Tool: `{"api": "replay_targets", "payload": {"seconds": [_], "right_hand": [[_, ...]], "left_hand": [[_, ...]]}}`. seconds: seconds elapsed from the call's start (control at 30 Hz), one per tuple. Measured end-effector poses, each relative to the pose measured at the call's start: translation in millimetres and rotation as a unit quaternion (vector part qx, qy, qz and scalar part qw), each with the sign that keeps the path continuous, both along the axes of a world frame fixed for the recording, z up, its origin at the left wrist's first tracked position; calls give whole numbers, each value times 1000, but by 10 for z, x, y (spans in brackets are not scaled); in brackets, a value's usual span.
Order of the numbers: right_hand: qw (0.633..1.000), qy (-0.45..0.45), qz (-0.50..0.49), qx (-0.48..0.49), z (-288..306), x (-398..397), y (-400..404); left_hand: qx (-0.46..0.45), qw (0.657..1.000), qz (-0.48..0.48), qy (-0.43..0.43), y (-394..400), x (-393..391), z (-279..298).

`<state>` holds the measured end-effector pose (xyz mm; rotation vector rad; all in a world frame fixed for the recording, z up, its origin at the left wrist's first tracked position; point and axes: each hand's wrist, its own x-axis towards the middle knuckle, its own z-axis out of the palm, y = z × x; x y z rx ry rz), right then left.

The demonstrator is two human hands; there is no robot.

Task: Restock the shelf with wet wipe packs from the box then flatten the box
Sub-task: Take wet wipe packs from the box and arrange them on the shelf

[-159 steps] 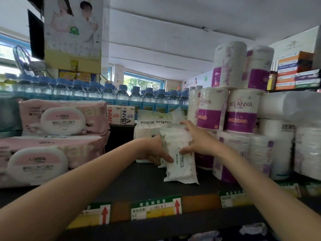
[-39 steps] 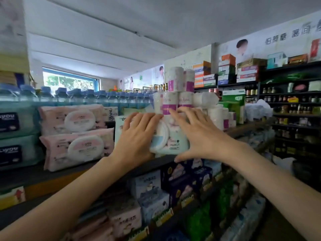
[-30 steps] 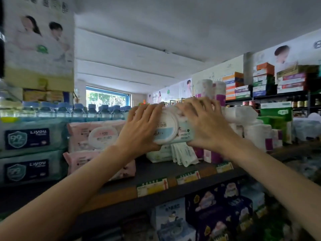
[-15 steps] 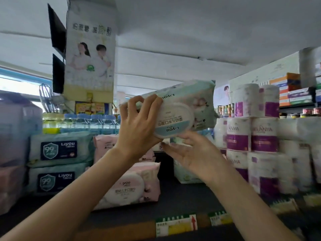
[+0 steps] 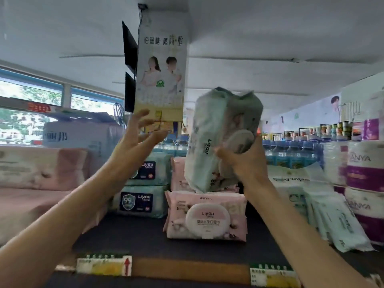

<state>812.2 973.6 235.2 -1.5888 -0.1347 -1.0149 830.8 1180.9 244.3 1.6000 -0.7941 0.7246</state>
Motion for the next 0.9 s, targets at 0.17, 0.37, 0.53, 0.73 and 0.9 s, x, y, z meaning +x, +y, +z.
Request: {"api": "replay_targets", "payload": {"seconds": [0.17,0.37,0.53,0.73,0.9], "right_hand": [[945,-86,-60,-308,48,-29,656],[876,-82,-71,-469,-84,37,1147],[781,-47,-98,-615,-340,150,1480],[703,48,-26,-709,-562,354,1726],[786,259,68,-557,-226,192,1245]], "left_hand": [[-10,997,-33,65,335,-47,34],[147,979,54,133,1019,32,-38],[418,884,178,110,1353,221,-125],[648,720,240,57,1363,374,-484],[671,702,226,82,1289,378,-342]]}}
